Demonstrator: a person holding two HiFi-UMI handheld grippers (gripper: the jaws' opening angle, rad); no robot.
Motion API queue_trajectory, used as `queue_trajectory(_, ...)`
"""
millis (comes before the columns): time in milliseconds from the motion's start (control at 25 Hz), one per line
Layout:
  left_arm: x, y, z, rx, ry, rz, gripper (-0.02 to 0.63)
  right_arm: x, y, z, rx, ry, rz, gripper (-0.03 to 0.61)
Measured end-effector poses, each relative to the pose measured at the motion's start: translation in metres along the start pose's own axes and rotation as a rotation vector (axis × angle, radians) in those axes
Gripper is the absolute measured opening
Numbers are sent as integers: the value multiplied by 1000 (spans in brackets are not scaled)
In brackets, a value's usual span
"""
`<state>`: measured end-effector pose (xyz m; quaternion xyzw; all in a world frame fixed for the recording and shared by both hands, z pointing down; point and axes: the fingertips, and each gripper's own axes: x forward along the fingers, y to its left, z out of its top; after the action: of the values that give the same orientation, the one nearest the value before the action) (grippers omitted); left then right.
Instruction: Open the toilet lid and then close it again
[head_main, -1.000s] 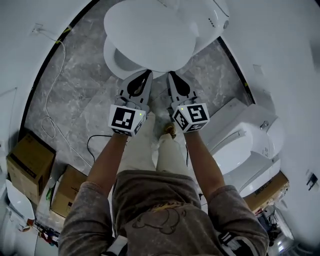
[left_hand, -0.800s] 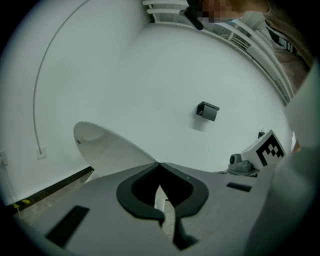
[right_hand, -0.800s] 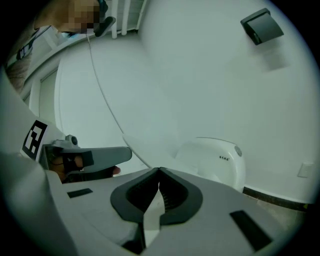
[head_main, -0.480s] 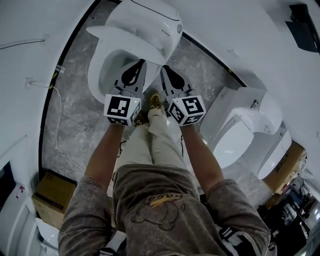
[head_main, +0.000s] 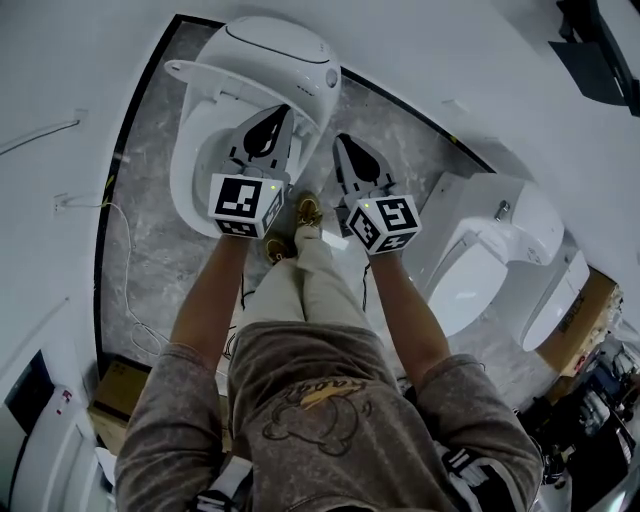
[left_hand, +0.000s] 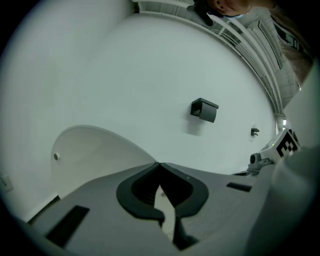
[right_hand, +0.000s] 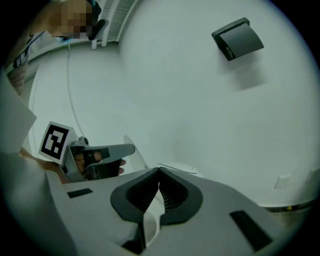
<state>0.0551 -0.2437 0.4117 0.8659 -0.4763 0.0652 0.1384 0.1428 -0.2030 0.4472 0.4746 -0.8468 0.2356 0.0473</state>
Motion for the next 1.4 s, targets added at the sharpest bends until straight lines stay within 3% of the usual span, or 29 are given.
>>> queue_trajectory(360,47,6,8,23,-4,-15,9,31,-33,3,19,6,-14,26)
queue_trajectory(720,60,4,12,32,3,-33,9,37,-40,11,27,-10,-29,26)
queue_trajectory(1200,76,39,88,74,-18,21,9,59,-30,81,9,-63,5,26)
queue_trajectory(1400,92,66,91,89,24,59,9,78,-31,98,5,-76,18,26)
